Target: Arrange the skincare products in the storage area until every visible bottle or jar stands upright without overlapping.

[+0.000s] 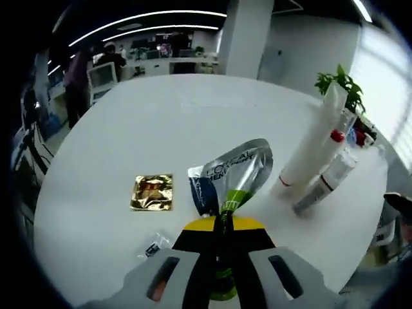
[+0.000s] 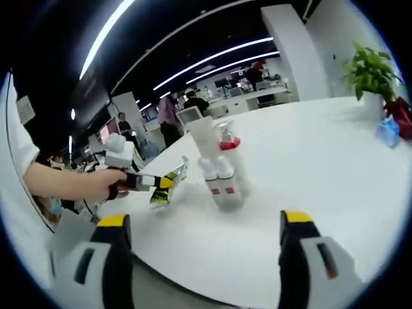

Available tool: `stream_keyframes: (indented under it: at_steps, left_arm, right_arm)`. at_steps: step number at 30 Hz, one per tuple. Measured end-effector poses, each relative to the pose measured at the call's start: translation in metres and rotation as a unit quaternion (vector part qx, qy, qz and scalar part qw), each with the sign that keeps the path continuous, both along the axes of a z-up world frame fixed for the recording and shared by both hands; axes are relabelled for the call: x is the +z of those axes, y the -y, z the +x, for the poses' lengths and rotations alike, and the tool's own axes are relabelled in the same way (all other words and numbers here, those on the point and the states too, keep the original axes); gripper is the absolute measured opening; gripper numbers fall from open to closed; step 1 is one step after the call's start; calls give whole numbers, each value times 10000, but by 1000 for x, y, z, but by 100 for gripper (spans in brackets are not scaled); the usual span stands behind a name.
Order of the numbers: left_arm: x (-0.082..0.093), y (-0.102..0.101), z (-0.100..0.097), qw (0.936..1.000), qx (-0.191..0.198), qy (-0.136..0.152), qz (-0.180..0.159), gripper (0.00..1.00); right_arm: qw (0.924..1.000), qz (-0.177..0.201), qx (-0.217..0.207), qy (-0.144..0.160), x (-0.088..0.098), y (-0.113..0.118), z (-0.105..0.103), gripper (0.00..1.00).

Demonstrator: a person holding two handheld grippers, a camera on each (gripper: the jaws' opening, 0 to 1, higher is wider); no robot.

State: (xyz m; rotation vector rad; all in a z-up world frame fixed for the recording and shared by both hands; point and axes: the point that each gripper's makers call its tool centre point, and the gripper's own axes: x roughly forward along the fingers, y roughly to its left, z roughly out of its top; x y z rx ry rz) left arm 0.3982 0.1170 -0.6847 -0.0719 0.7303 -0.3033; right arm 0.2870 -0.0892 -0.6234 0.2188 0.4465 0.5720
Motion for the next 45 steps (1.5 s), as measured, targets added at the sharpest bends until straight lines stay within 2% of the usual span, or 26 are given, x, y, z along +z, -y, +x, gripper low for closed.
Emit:
stream_keyframes:
  at_steps: [3, 5, 6, 11, 13, 16, 20, 24, 26, 28, 33, 38, 40, 45]
  left_arm:
    - [15, 6, -12, 9993, -316, 214, 34, 1]
    - [23, 12, -21, 9967, -677, 385, 237, 1]
    - [25, 13, -23, 9961, -733, 425, 258, 1]
    - [44, 30, -48, 9842, -1398, 822, 706, 1]
    - [49, 35, -55, 9813, -1518, 914, 746, 1]
    - [52, 42, -63, 9779, -1691, 984, 736, 1]
    - [58, 46, -72, 9756, -1782, 1067, 710, 1]
    - [67, 50, -79, 9734, -1823, 1186, 726, 1]
    - [71, 54, -82, 9707, -1881, 1289, 764, 2]
    - [74, 57, -84, 9706, -1875, 1333, 704, 2]
    - [80, 65, -89, 9702, -1855, 1440, 591, 2]
    - [85, 70, -94, 9742, -1735, 1410, 317, 2]
    - [86, 71, -95, 9762, -1665, 1381, 177, 2]
    - [89, 73, -96, 9796, -1513, 1318, -77, 2]
  right_arm:
    - [9998, 109, 156, 28, 5, -14, 2, 95]
    - [9996, 166, 239, 31, 7, -21, 4, 94]
    - [9993, 228, 303, 24, 8, -28, 4, 93]
    - [9975, 486, 512, -2, 13, -52, 6, 89]
    - [9970, 452, 626, 31, 15, -61, 7, 87]
    - [9957, 598, 711, 51, 20, -71, 10, 85]
    - [9945, 740, 736, 94, 27, -80, 14, 80]
    - [9919, 1111, 606, 69, 34, -89, 20, 71]
    - [9887, 1389, 555, -32, 36, -97, 21, 67]
    - [9857, 1631, 399, -100, 38, -103, 26, 64]
    - [9745, 2238, -107, -151, 48, -105, 35, 44]
    - [9750, 2209, -198, -150, 48, -109, 32, 25]
    - [9737, 2251, -311, -158, 48, -106, 34, 21]
    - [9695, 2410, -384, -210, 52, -106, 35, 20]
